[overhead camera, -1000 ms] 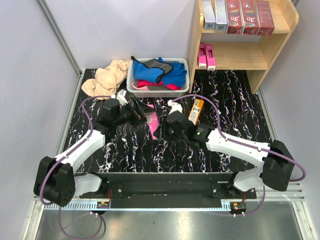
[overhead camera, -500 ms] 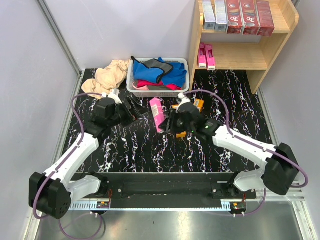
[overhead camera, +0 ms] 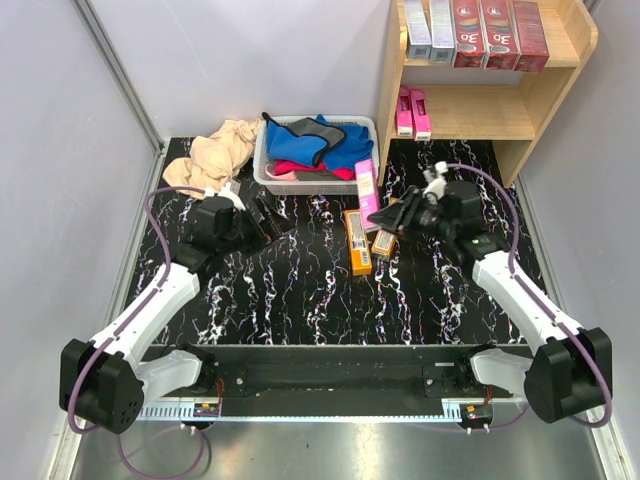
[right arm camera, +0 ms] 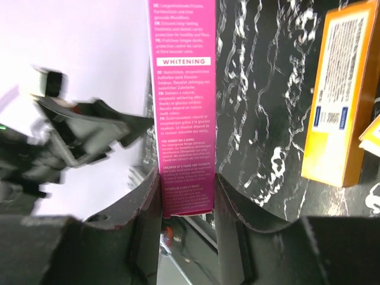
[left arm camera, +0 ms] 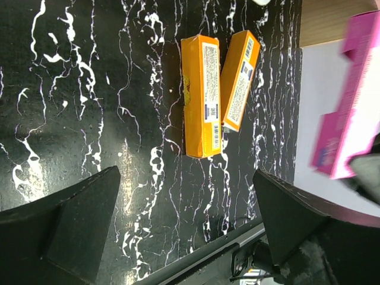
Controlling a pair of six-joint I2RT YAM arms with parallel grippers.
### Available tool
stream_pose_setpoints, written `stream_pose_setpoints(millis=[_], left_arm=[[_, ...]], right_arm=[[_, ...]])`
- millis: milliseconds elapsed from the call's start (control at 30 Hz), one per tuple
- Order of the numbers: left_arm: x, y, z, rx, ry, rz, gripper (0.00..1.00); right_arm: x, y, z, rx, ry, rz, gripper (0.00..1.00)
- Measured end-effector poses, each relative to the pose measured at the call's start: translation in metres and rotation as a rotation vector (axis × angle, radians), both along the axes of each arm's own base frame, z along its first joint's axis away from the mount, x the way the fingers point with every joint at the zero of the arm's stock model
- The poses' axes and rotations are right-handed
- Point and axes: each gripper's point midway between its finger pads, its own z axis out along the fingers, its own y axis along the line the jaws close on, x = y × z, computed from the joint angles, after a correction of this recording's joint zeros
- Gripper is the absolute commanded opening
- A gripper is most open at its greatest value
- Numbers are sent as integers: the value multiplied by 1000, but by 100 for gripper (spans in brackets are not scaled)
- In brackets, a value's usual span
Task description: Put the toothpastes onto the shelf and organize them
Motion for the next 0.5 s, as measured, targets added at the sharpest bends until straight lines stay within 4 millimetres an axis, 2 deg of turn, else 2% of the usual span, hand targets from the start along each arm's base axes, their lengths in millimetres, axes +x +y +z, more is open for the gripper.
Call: stream_pose_setpoints(millis=[367, 467, 500], left_arm=[[2, -1, -7, 15, 9, -11, 99], [3, -2, -9, 18, 14, -14, 99], [3, -2, -10, 19, 16, -15, 99]], right_arm=[[34, -101, 32, 264, -12, -131, 32], [41, -124, 39, 291, -31, -162, 32], [42, -126, 40, 298, -27, -158, 32]])
